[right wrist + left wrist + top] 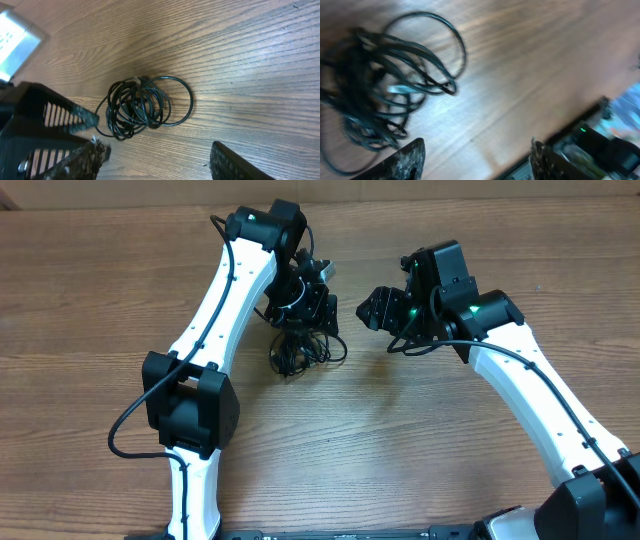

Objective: Untangle cables

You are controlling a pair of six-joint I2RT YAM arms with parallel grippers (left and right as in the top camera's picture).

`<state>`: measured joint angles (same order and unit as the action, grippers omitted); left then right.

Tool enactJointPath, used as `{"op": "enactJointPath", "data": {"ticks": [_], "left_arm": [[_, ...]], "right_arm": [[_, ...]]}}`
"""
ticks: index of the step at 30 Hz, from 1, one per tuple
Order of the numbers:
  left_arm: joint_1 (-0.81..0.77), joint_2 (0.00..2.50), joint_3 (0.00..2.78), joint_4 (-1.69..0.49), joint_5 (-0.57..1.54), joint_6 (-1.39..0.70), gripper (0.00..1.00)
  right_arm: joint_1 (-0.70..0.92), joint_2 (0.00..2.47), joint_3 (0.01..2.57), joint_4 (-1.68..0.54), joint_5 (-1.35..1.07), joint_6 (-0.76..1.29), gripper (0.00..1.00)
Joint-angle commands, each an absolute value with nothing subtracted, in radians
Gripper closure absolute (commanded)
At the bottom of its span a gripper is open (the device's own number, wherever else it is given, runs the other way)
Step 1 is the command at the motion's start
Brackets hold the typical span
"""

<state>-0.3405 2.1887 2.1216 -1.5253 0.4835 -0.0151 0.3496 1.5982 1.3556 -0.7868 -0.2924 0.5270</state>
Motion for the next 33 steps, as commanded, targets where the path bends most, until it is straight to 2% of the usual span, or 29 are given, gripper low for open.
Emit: {"op": "enactJointPath", "data": {"ticks": [1,5,8,13,15,20,23,24,25,29,33], "left_arm": [[-0.347,2.172,2.141,-1.500,0.276,-0.098,0.34],[-0.377,2.186,2.101,-1.458,0.176,-0.197,0.41],[-0.397,2.203,2.064,-1.415,0.158,-0.278,0.51],[-0.410,2.205,1.963,-1.337,0.132,-0.357,0.51],[-0.409,2.205,1.911,-1.301,0.029,-0.423,0.51],[-0.408,2.205,1.826,-1.214,0.019,-0.434,0.53],[-0.412,2.205,1.788,-1.147,0.019,-0.434,0.66],[-0.413,2.205,1.788,-1.140,0.019,-0.434,0.90],[-0.413,2.205,1.789,-1.140,0.020,-0.434,0.96],[-0.413,2.193,1.845,-1.184,0.026,-0.429,0.96],[-0.413,2.172,2.121,-1.406,0.029,-0.388,0.96]], "right_arm": [[0.354,1.599,1.361,-0.785,-0.301,0.526,0.33],[0.354,1.599,1.361,-0.784,-0.301,0.526,0.31],[0.354,1.599,1.361,-0.785,-0.301,0.526,0.30],[0.354,1.599,1.361,-0.799,-0.301,0.526,0.30],[0.354,1.599,1.361,-0.800,-0.301,0.526,0.30],[0.354,1.599,1.361,-0.799,-0.301,0.526,0.30],[0.354,1.599,1.361,-0.800,-0.301,0.526,0.30],[0.354,1.599,1.361,-0.805,-0.301,0.526,0.30],[0.354,1.599,1.361,-0.810,-0.301,0.526,0.30],[0.354,1.599,1.361,-0.819,-0.301,0.526,0.30],[0.354,1.599,1.361,-0.818,-0.301,0.526,0.30]]}}
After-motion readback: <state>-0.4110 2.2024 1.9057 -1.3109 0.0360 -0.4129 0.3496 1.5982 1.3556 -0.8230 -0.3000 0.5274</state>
